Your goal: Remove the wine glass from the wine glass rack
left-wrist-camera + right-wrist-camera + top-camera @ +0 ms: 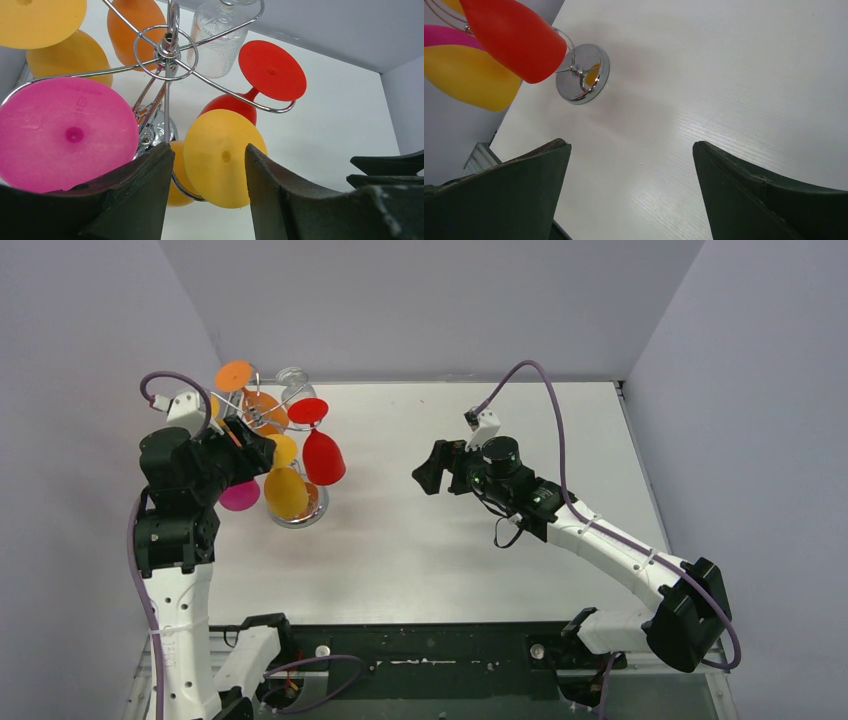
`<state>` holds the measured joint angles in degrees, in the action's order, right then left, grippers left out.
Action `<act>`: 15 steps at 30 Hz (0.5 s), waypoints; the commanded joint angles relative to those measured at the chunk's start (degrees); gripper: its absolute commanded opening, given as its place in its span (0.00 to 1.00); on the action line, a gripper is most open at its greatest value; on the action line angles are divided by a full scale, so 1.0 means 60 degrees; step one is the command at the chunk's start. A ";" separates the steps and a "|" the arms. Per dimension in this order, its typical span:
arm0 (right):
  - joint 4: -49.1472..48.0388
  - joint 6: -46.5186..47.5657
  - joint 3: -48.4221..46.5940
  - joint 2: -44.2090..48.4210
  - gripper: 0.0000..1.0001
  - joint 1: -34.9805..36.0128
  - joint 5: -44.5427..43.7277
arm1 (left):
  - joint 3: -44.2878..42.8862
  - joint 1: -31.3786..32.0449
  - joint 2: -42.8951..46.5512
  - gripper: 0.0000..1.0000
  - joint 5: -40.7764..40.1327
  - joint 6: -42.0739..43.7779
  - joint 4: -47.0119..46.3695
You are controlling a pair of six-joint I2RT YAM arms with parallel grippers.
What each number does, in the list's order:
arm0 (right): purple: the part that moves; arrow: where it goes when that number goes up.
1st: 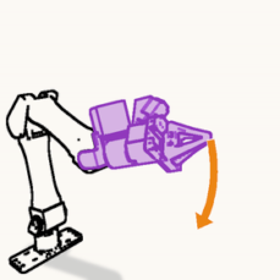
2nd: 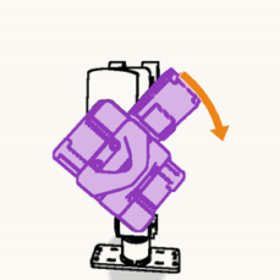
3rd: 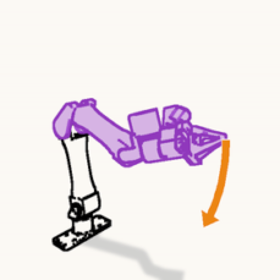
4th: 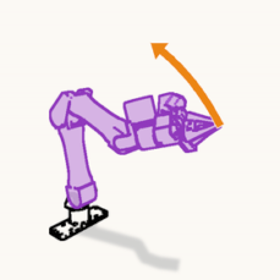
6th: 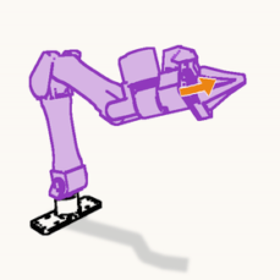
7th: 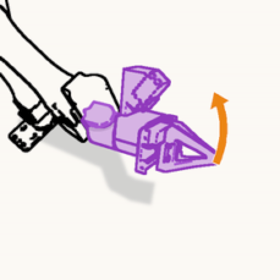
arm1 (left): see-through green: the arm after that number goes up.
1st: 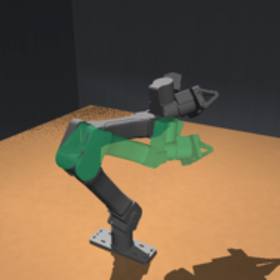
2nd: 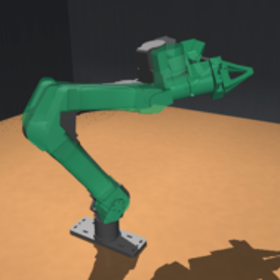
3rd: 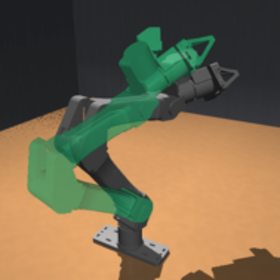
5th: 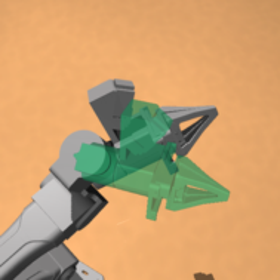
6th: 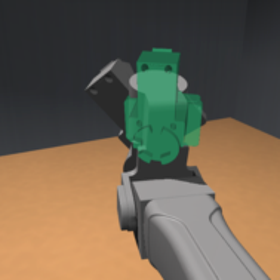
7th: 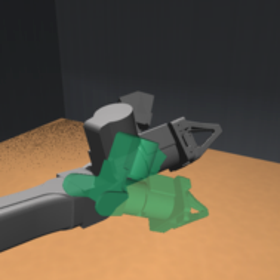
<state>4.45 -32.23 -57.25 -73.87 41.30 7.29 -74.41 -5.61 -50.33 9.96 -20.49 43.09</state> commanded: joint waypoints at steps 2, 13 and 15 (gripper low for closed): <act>-0.0329 -0.0093 -0.0242 0.0195 1.00 -0.0020 -0.0144 | -0.0372 0.0041 -0.0062 0.51 0.0442 0.0246 0.0347; -0.0377 -0.0225 -0.0173 0.0246 1.00 -0.0027 -0.0160 | -0.0555 0.0041 -0.0432 0.50 0.0584 0.0549 0.0932; -0.0362 -0.0245 -0.0196 0.0201 1.00 -0.0024 -0.0133 | -0.0630 0.0042 -0.0468 0.50 0.0528 0.0613 0.1053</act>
<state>4.45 -32.95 -57.25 -73.80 41.30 7.27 -75.90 -5.58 -52.25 12.25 -18.98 44.40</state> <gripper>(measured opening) 0.999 0.501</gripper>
